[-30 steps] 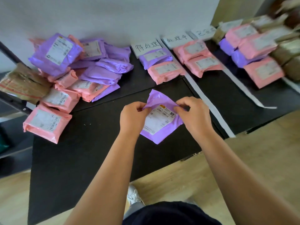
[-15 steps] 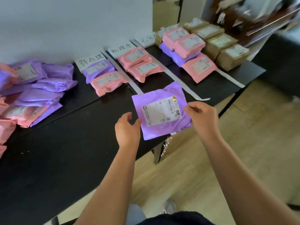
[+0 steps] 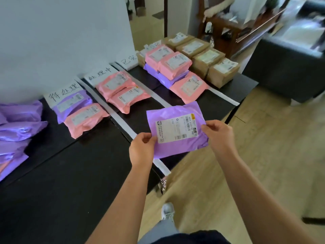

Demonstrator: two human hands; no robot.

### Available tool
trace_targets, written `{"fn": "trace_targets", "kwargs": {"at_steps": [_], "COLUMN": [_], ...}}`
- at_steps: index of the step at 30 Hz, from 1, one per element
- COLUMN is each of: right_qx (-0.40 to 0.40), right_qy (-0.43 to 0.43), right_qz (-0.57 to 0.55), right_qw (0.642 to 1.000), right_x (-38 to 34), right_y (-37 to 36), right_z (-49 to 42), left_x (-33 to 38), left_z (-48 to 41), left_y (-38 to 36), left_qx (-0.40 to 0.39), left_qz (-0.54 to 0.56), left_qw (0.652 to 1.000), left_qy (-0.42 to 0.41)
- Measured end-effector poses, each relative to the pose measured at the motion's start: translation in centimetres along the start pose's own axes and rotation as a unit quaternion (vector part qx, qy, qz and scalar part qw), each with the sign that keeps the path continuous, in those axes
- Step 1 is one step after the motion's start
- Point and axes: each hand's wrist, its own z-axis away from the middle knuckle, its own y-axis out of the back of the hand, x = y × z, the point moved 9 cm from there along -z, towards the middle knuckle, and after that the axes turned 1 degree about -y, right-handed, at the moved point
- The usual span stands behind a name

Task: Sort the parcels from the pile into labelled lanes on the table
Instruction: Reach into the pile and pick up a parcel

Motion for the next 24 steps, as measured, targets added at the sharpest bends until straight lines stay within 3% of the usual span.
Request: {"fn": "trace_targets", "kwargs": {"at_steps": [10, 24], "right_qx": [0.069, 0.000], "right_qy": [-0.001, -0.031], "right_qz": [0.034, 0.135], "right_qw": [0.997, 0.990], "right_x": [-2.0, -1.3], "right_y": [1.1, -1.1], "right_z": [-8.9, -24.6], "left_x": [6.0, 9.3], "left_z": [-7.7, -15.5], "left_y": [-5.3, -13.1], "left_qx": [-0.051, -0.017], "left_qz": [-0.025, -0.012], "left_qw": [0.998, 1.000], "left_qy": [-0.029, 0.020]}}
